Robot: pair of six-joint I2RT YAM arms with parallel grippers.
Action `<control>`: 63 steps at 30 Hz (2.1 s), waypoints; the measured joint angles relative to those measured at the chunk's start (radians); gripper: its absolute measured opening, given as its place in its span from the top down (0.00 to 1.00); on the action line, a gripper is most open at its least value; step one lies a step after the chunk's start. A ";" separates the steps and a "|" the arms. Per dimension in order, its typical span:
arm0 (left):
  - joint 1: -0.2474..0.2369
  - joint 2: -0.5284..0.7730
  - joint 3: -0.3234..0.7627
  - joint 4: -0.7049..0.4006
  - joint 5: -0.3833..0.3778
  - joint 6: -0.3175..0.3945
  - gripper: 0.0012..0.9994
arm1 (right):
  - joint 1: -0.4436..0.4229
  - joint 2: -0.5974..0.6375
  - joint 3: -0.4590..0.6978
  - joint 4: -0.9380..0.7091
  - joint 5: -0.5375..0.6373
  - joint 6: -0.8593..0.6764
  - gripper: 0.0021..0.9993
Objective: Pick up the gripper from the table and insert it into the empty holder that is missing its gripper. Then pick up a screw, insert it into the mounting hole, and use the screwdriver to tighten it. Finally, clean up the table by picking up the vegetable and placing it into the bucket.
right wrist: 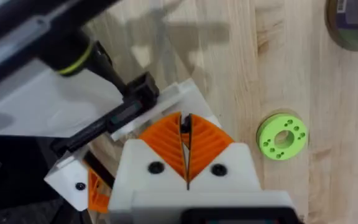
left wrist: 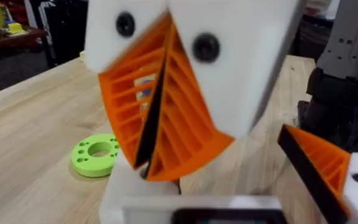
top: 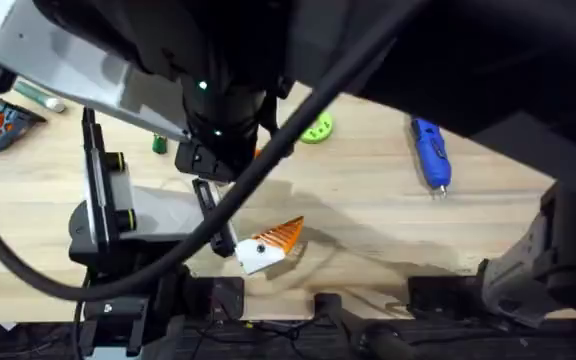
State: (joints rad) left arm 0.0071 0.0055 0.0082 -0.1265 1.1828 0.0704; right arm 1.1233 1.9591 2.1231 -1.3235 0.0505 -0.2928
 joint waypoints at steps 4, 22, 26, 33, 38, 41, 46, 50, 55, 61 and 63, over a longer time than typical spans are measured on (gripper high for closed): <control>0.000 0.000 0.000 0.000 0.000 0.000 0.01 | -0.006 0.001 0.000 0.000 -0.003 0.000 1.00; 0.000 0.000 0.000 0.000 0.000 -0.005 0.01 | -0.026 0.026 0.002 -0.001 -0.008 0.000 1.00; 0.000 0.000 0.000 0.000 0.000 -0.007 0.01 | -0.026 0.026 0.002 -0.001 -0.008 0.000 1.00; 0.000 0.000 0.000 0.000 0.000 -0.007 0.01 | -0.021 0.026 0.002 -0.002 -0.006 0.000 1.00; 0.000 0.000 0.000 0.000 0.001 -0.008 0.01 | -0.009 0.026 0.002 -0.004 0.006 0.000 1.00; 0.000 0.000 0.000 0.000 0.002 -0.007 0.01 | -0.007 0.026 0.002 -0.004 0.009 0.000 1.00; 0.000 0.000 0.000 0.000 0.002 -0.007 0.01 | -0.007 0.026 0.002 -0.004 0.009 0.000 1.00; 0.000 0.000 0.000 0.000 0.002 -0.007 0.01 | -0.007 0.026 0.002 -0.004 0.009 0.000 1.00; 0.000 0.000 0.000 0.000 0.002 -0.007 0.01 | -0.007 0.026 0.002 -0.004 0.009 0.000 1.00; 0.000 0.000 0.000 -0.001 0.010 -0.007 0.01 | -0.010 0.026 0.004 -0.007 0.026 -0.003 0.38; 0.001 0.000 0.000 -0.001 0.011 -0.007 0.01 | -0.016 0.026 0.008 -0.014 0.039 -0.008 0.15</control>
State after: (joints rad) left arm 0.0078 0.0055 0.0082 -0.1276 1.1934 0.0637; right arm 1.1072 1.9850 2.1313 -1.3371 0.0895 -0.3008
